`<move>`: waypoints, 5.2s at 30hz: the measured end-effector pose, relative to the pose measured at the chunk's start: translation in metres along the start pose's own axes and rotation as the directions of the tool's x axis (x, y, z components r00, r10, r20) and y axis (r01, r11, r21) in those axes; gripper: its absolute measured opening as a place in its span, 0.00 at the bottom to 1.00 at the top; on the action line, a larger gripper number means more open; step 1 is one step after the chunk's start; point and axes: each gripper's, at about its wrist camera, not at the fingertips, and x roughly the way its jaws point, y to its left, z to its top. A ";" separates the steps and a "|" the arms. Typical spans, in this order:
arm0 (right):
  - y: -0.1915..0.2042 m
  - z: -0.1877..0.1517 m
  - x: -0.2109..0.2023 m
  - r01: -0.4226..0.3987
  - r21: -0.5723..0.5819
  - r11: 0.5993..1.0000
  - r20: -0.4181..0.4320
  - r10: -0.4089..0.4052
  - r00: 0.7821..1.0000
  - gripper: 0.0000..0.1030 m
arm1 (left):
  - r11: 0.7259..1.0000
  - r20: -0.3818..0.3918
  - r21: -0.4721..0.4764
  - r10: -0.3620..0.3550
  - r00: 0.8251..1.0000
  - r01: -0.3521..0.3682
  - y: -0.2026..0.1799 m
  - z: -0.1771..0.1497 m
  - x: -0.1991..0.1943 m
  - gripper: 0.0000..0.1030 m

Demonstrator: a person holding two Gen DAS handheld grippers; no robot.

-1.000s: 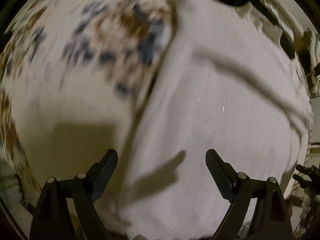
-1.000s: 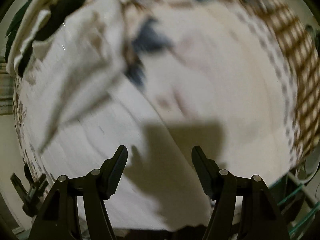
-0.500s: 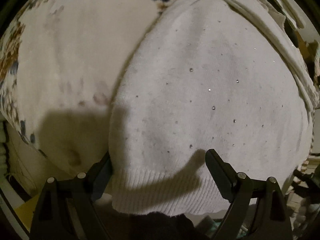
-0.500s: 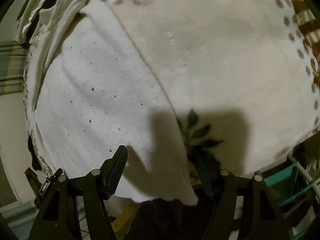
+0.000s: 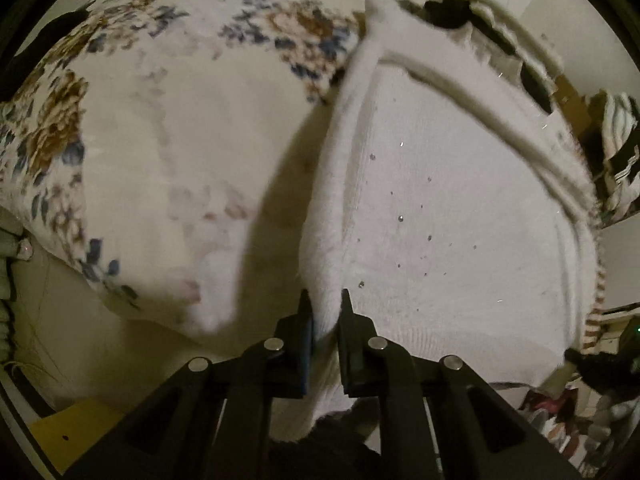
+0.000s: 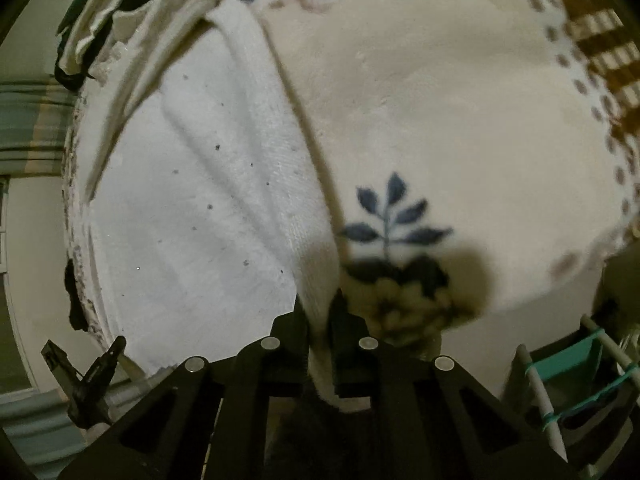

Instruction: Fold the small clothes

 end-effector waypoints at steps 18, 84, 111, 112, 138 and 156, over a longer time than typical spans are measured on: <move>0.002 0.022 -0.096 -0.177 0.013 0.984 0.014 0.176 0.984 0.08 | 0.986 0.053 -0.069 -0.147 0.988 0.151 -0.033 0.062 -0.057 0.06; 0.066 0.175 0.000 -0.347 0.392 0.852 0.221 0.279 0.934 0.25 | 0.883 0.089 -0.427 -0.173 0.981 0.195 -0.046 0.189 0.055 0.17; 0.150 0.226 -0.057 0.010 -0.087 0.996 0.089 -0.002 0.996 0.55 | 0.984 -0.127 -0.090 -0.167 0.978 0.156 -0.102 0.229 0.057 0.62; 0.156 0.236 -0.042 0.002 -0.078 0.997 0.022 -0.001 1.000 0.55 | 0.982 -0.189 -0.091 -0.179 0.966 0.164 -0.113 0.240 0.081 0.62; 0.164 0.291 -0.014 0.203 -0.282 0.938 0.151 -0.165 0.975 0.58 | 0.990 -0.141 -0.118 -0.095 0.985 0.079 -0.099 0.263 0.085 0.62; 0.128 0.324 -0.017 0.197 -0.092 0.976 0.185 -0.178 0.967 0.07 | 0.978 -0.060 -0.104 -0.188 0.980 0.182 -0.102 0.332 0.102 0.62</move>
